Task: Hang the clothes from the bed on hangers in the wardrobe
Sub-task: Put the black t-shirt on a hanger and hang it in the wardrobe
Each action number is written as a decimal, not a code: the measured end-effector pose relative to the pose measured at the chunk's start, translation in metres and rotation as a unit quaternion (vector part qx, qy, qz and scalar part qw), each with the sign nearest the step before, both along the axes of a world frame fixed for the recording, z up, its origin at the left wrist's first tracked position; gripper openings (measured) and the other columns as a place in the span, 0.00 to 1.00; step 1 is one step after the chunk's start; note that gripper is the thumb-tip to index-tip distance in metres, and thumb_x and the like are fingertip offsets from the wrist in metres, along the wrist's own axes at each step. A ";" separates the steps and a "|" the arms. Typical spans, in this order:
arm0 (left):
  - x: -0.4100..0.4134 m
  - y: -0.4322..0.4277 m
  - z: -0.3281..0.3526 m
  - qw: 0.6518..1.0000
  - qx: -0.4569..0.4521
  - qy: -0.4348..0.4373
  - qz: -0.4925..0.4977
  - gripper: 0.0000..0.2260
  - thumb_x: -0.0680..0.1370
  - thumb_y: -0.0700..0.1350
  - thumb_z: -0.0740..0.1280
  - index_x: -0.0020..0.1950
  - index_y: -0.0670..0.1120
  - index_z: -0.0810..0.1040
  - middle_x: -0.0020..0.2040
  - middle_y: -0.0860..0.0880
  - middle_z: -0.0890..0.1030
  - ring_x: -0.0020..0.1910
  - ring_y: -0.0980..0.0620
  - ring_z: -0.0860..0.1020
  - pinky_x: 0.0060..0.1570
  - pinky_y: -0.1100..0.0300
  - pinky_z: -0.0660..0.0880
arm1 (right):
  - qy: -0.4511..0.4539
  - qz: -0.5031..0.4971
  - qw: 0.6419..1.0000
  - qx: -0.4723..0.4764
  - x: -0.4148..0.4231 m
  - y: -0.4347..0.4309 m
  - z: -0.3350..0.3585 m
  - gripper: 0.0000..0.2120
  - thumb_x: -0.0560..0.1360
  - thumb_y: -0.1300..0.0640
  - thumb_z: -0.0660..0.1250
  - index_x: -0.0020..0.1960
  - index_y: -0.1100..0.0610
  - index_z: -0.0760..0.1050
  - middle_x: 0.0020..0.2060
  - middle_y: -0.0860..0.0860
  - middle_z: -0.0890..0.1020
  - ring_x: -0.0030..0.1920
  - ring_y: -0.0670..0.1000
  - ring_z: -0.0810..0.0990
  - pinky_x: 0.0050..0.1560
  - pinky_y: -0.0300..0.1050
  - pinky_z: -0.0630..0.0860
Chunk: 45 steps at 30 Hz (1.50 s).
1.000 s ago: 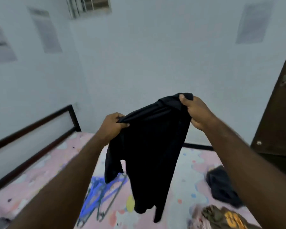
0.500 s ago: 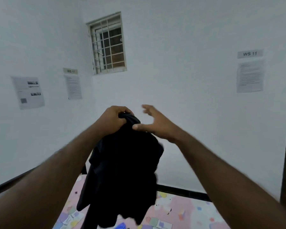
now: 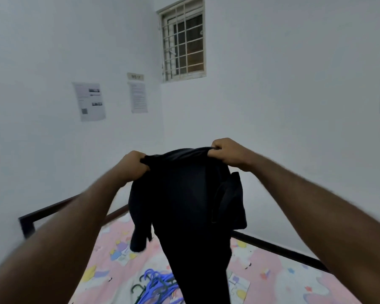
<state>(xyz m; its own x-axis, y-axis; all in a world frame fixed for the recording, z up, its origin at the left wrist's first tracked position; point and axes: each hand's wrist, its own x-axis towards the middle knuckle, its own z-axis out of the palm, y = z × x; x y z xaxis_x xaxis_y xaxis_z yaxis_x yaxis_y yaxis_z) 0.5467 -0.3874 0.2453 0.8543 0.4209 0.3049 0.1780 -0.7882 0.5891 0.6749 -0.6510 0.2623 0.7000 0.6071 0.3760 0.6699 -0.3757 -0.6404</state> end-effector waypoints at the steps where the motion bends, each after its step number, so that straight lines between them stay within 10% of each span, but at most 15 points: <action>1: -0.005 0.001 0.000 0.999 -0.041 -0.021 -0.023 0.05 0.74 0.33 0.67 0.39 0.40 0.78 0.36 0.45 0.78 0.36 0.48 0.76 0.35 0.61 0.70 | 0.038 0.019 0.999 0.025 0.003 -0.002 -0.002 0.06 0.74 0.59 0.66 0.40 0.56 0.70 0.32 0.49 0.71 0.32 0.46 0.67 0.31 0.40 0.62; 8: -0.020 -0.008 0.021 0.988 -0.054 -0.137 -0.054 0.09 0.80 0.37 0.60 0.45 0.40 0.80 0.34 0.50 0.77 0.31 0.56 0.72 0.32 0.61 0.68 | -0.039 0.017 0.995 -0.090 0.015 -0.017 0.002 0.11 0.70 0.58 0.75 0.42 0.55 0.72 0.34 0.47 0.75 0.32 0.45 0.71 0.31 0.38 0.66; 17: -0.019 -0.014 0.013 0.996 0.030 -0.082 0.001 0.14 0.81 0.46 0.64 0.38 0.40 0.76 0.30 0.47 0.72 0.31 0.51 0.69 0.32 0.58 0.65 | -0.108 -0.095 0.967 -0.212 0.024 -0.036 -0.001 0.16 0.77 0.50 0.68 0.33 0.52 0.71 0.32 0.49 0.74 0.37 0.49 0.73 0.35 0.42 0.66; 26: -0.029 -0.046 0.011 0.990 -0.065 -0.014 -0.121 0.11 0.81 0.44 0.65 0.39 0.42 0.79 0.30 0.53 0.77 0.32 0.56 0.75 0.33 0.66 0.72 | 0.094 -0.068 0.993 -0.034 0.021 -0.033 -0.012 0.14 0.72 0.71 0.56 0.43 0.59 0.78 0.36 0.54 0.78 0.36 0.53 0.75 0.35 0.42 0.72; 33: -0.012 -0.084 0.002 0.966 -0.066 0.016 -0.249 0.04 0.77 0.42 0.71 0.47 0.50 0.84 0.69 0.55 0.68 0.68 0.56 0.67 0.70 0.57 0.63 | 0.054 0.131 0.990 -0.031 -0.033 0.002 0.008 0.12 0.65 0.74 0.58 0.39 0.64 0.78 0.38 0.60 0.81 0.41 0.52 0.78 0.44 0.45 0.74; 38: -0.008 -0.101 -0.012 0.941 -0.224 -0.036 -0.251 0.05 0.77 0.37 0.68 0.48 0.38 0.83 0.43 0.46 0.82 0.44 0.52 0.81 0.50 0.59 0.77 | -0.032 0.145 0.989 -0.006 -0.048 0.012 0.011 0.16 0.66 0.74 0.58 0.38 0.58 0.79 0.44 0.60 0.81 0.45 0.51 0.78 0.45 0.43 0.74; 42: -0.002 -0.103 -0.026 0.964 -0.207 -0.066 -0.153 0.05 0.77 0.41 0.70 0.44 0.41 0.84 0.37 0.45 0.82 0.38 0.50 0.81 0.38 0.57 0.79 | -0.111 -0.061 0.992 0.011 -0.037 0.003 -0.003 0.10 0.72 0.55 0.73 0.51 0.56 0.75 0.43 0.52 0.79 0.42 0.51 0.78 0.39 0.42 0.73; 45: 0.002 -0.108 -0.032 0.974 -0.171 -0.117 -0.088 0.07 0.76 0.42 0.70 0.42 0.40 0.84 0.38 0.42 0.83 0.37 0.50 0.81 0.43 0.49 0.80 | 0.099 -0.047 0.994 -0.019 -0.043 -0.006 -0.013 0.26 0.76 0.38 0.66 0.48 0.64 0.78 0.40 0.59 0.84 0.36 0.54 0.83 0.37 0.44 0.79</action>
<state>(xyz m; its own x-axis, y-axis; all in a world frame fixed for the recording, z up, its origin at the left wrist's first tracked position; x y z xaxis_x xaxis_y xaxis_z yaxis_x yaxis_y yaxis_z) 0.5490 -0.4950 0.2129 0.8465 0.3853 0.3675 -0.1128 -0.5449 0.8309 0.6320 -0.6571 0.2489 0.8120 0.5467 0.2043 0.4936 -0.4564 -0.7403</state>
